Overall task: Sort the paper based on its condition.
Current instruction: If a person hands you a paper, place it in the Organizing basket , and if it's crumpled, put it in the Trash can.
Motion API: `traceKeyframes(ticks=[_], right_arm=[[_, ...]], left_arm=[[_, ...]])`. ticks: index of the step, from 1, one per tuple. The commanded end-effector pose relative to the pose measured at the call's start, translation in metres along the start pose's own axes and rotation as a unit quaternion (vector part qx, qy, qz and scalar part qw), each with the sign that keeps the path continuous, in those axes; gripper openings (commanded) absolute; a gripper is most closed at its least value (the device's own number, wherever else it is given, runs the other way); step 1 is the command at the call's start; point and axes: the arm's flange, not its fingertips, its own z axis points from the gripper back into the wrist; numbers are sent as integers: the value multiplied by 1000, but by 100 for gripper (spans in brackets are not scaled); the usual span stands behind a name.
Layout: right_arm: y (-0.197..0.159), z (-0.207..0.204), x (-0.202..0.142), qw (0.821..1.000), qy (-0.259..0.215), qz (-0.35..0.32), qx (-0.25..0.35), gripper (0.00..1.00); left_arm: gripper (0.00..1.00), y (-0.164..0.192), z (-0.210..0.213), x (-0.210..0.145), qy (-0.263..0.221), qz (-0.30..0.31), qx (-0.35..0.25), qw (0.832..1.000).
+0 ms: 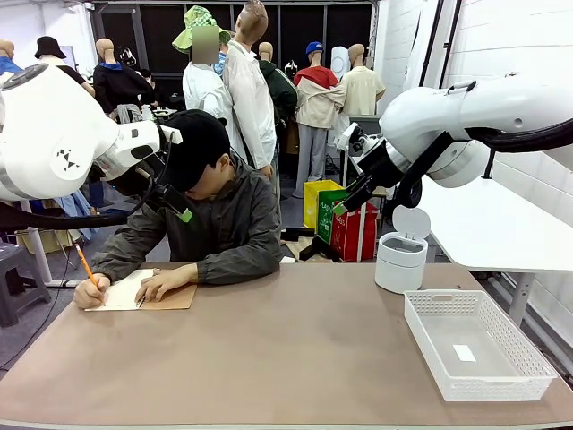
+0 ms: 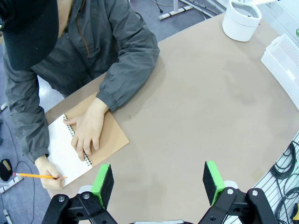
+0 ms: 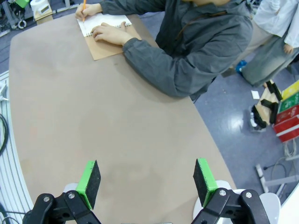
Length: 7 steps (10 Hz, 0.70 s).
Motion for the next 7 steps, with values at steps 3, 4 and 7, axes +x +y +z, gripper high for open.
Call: traceKeyframes(ticks=[3, 4, 7], right_arm=[[0, 1, 1, 1000, 0, -4, -1, 100], [0, 1, 1, 1000, 0, -4, -1, 100], [0, 1, 1, 1000, 0, -4, -1, 100]], left_arm=[[100, 1, 1, 1, -2, 1, 0, 1000], [100, 1, 1, 1, -2, 1, 0, 1000], [100, 1, 1, 1, -2, 1, 0, 1000]])
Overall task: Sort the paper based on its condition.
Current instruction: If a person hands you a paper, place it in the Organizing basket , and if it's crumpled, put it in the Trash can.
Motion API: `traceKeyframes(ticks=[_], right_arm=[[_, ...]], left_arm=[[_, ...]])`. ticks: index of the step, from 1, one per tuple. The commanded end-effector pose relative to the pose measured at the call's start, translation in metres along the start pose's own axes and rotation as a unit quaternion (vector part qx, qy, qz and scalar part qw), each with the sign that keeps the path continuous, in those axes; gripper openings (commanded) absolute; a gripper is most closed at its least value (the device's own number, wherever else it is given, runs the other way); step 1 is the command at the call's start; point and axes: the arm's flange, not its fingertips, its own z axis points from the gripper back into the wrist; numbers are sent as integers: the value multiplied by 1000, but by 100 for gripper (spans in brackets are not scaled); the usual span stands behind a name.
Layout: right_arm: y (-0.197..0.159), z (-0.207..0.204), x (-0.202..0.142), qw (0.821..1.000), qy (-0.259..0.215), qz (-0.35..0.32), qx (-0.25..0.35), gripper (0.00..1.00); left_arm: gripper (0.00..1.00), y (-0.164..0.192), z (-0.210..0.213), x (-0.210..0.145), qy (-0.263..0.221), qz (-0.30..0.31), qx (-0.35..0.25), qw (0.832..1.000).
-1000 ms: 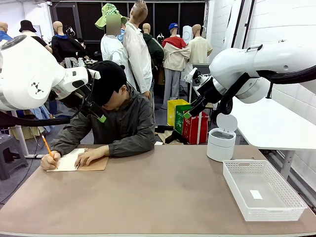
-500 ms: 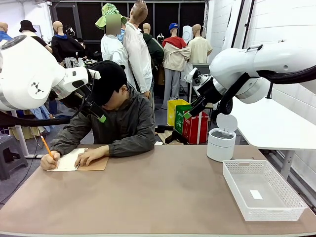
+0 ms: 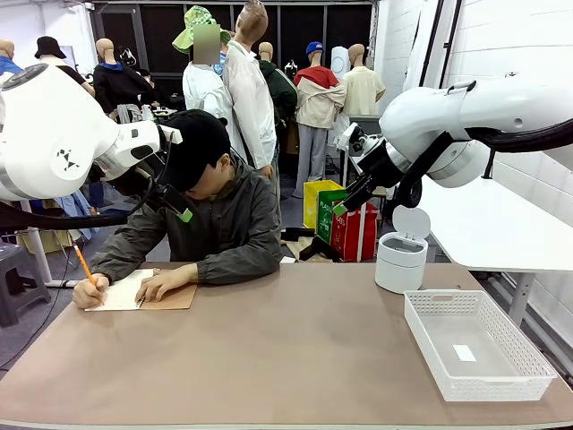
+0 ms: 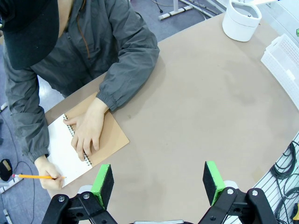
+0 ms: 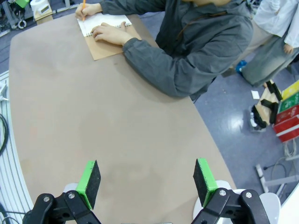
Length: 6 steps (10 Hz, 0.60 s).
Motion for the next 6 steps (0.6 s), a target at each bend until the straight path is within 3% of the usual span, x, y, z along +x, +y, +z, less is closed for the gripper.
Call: traceKeyframes(ticks=[1, 6], right_arm=[[0, 1, 1, 1000, 0, -4, -1, 100], [0, 1, 1, 1000, 0, -4, -1, 100]], left_arm=[[100, 1, 1, 1, -2, 1, 0, 1000], [100, 1, 1, 1, -2, 1, 0, 1000]])
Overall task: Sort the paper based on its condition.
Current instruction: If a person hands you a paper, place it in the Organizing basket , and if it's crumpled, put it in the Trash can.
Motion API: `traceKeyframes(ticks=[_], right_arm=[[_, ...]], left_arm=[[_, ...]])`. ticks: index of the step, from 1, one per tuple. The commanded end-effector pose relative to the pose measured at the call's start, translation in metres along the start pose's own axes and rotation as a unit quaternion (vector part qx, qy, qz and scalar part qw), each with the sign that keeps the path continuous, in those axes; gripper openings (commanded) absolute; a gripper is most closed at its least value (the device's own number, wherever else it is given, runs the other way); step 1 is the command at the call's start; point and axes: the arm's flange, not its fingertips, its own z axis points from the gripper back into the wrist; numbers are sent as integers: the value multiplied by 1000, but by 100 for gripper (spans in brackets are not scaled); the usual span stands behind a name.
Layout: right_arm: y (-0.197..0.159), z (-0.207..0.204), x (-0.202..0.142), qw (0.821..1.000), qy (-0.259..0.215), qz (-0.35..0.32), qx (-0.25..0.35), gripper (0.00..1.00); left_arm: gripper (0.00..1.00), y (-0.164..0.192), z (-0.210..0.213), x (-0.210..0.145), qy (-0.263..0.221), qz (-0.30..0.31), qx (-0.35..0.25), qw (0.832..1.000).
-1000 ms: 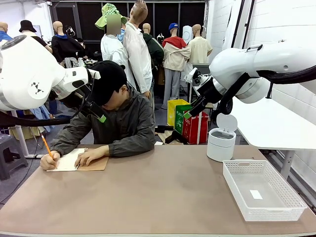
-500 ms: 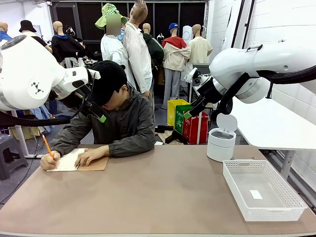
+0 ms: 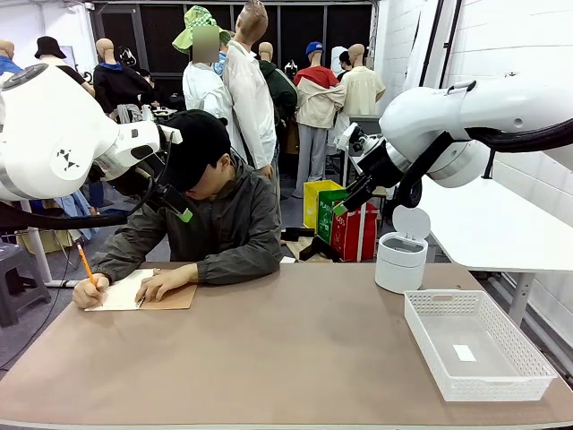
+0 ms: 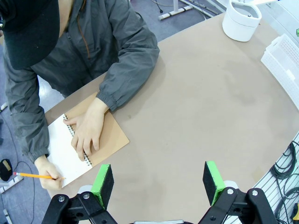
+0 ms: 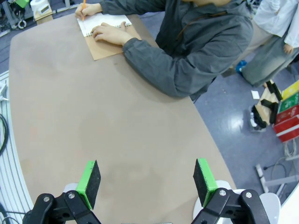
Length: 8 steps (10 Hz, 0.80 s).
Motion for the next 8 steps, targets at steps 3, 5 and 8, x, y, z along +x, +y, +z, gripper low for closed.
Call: traceKeyframes(ticks=[3, 5, 8], right_arm=[[0, 1, 1, 1000, 0, -4, -1, 100], [0, 1, 1, 1000, 0, -4, -1, 100], [0, 1, 1, 1000, 0, -4, -1, 100]], left_arm=[[100, 1, 1, 1, -2, 1, 0, 1000], [100, 1, 1, 1, -2, 1, 0, 1000], [100, 1, 1, 1, -2, 1, 0, 1000]])
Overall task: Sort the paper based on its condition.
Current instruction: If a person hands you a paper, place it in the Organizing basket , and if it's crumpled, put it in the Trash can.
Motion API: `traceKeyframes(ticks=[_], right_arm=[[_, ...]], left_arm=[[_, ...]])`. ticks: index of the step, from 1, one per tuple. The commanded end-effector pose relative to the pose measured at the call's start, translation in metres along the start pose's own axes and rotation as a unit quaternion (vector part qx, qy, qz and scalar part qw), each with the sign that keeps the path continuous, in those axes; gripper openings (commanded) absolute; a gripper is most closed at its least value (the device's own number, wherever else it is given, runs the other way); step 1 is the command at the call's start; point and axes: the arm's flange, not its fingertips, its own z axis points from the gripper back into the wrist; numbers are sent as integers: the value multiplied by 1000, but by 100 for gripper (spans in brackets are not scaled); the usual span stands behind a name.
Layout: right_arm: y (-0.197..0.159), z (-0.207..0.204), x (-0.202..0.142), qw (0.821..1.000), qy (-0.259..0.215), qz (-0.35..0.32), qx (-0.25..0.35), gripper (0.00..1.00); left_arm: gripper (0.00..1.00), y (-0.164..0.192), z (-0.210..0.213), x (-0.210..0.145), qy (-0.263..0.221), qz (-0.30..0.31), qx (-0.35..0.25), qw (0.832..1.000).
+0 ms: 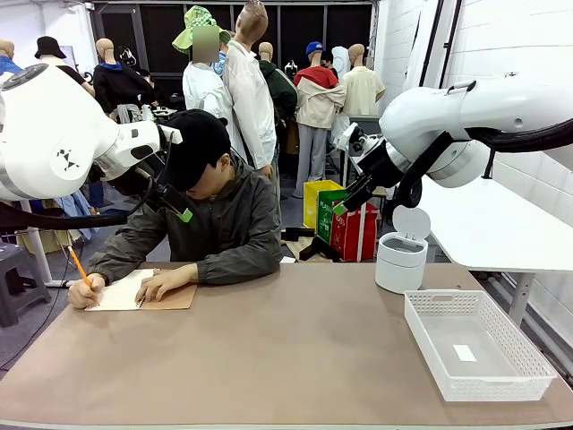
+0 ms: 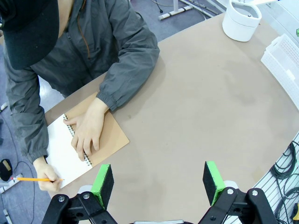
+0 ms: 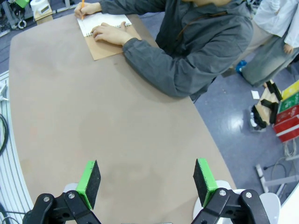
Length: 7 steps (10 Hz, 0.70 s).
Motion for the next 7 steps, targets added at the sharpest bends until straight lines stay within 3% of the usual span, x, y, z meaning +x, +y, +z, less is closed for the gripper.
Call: traceKeyframes(ticks=[1, 7], right_arm=[[0, 1, 1, 1000, 0, -4, -1, 100], [0, 1, 1, 1000, 0, -4, -1, 100]], left_arm=[[100, 1, 1, 1, -2, 1, 0, 1000], [100, 1, 1, 1, -2, 1, 0, 1000]])
